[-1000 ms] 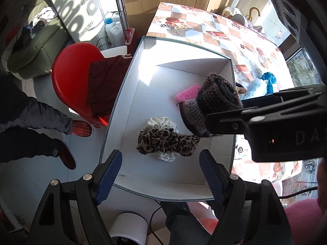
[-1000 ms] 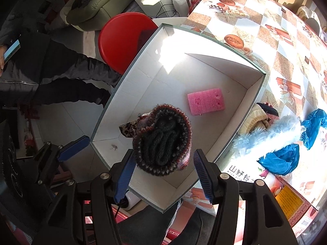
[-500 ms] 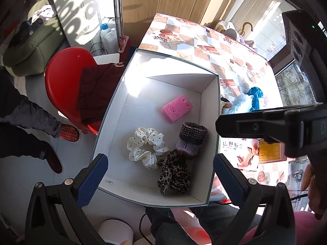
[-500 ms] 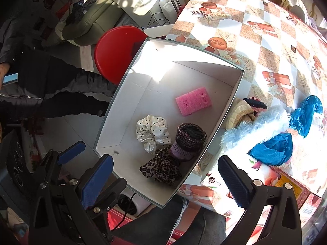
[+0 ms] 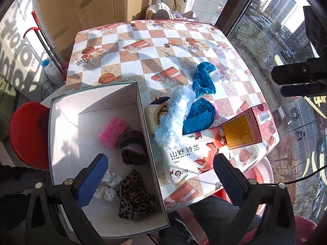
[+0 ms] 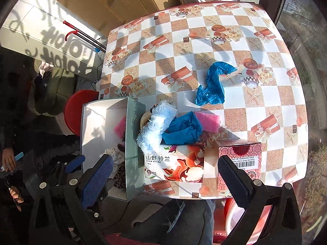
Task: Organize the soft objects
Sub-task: 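Move both tools back toward the pile of soft items, then grasp the fluffy light-blue boa with the left tool while the right tool grasps the blue plastic bag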
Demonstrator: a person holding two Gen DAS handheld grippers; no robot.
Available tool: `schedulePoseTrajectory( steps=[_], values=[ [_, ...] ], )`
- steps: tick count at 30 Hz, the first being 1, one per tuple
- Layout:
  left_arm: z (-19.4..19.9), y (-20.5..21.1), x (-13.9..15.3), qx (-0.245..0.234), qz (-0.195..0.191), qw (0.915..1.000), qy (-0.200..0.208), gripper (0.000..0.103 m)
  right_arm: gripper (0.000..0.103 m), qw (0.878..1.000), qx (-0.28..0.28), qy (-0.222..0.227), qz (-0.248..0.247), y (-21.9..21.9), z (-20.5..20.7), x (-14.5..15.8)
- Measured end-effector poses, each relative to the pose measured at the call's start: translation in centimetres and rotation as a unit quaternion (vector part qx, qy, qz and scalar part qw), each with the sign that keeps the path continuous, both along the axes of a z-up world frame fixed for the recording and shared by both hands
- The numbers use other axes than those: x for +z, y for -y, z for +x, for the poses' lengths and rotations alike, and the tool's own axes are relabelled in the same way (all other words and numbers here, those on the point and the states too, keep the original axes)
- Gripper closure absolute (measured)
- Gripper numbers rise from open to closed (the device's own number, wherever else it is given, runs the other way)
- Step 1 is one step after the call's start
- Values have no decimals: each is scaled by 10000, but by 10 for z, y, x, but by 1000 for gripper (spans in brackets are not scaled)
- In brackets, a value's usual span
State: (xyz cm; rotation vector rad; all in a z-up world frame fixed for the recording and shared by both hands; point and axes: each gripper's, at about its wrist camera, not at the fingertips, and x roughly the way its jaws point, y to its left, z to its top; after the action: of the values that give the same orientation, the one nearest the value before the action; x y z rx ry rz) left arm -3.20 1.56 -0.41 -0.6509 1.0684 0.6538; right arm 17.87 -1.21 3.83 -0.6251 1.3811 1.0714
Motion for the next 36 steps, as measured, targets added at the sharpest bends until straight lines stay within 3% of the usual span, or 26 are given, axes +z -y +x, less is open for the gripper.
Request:
schedulePoseTrajectory(
  steps=[4,9,15,22,25,27,30,32,34,36],
  values=[
    [48,-2,-13,-415,-78,9988,-265,0,0,9986,-469,197,-163,18,56,0],
    [92,-13,-48,-639,-289,9940,-840,0,0,9969,-582,-29,-520,13,106,-25],
    [123,-34,-81,-540,-572,9879,-1334,0,0,9934,80,-76,-1138,-35,132,-77],
    [141,-51,-111,-321,-988,9793,-1736,7,0,9806,1234,300,-1491,-108,126,-145],
    [143,-58,-124,-128,-1261,9748,-1838,17,0,9729,1690,420,-1518,-134,114,-173],
    [145,-62,-131,-69,-1430,9722,-1854,36,0,9670,1940,565,-1550,-146,106,-191],
    [150,-66,-140,-28,-1547,9707,-1837,50,0,9522,2348,1011,-1675,-153,95,-215],
    [152,-72,-145,70,-1661,9696,-1795,54,0,9423,2494,1360,-1773,-149,95,-226],
    [156,-82,-150,209,-1792,9690,-1686,55,0,9525,2274,1184,-1643,-142,108,-223],
    [164,-94,-154,317,-1875,9692,-1567,55,0,9518,2013,1527,-1736,-131,128,-222]
  ],
)
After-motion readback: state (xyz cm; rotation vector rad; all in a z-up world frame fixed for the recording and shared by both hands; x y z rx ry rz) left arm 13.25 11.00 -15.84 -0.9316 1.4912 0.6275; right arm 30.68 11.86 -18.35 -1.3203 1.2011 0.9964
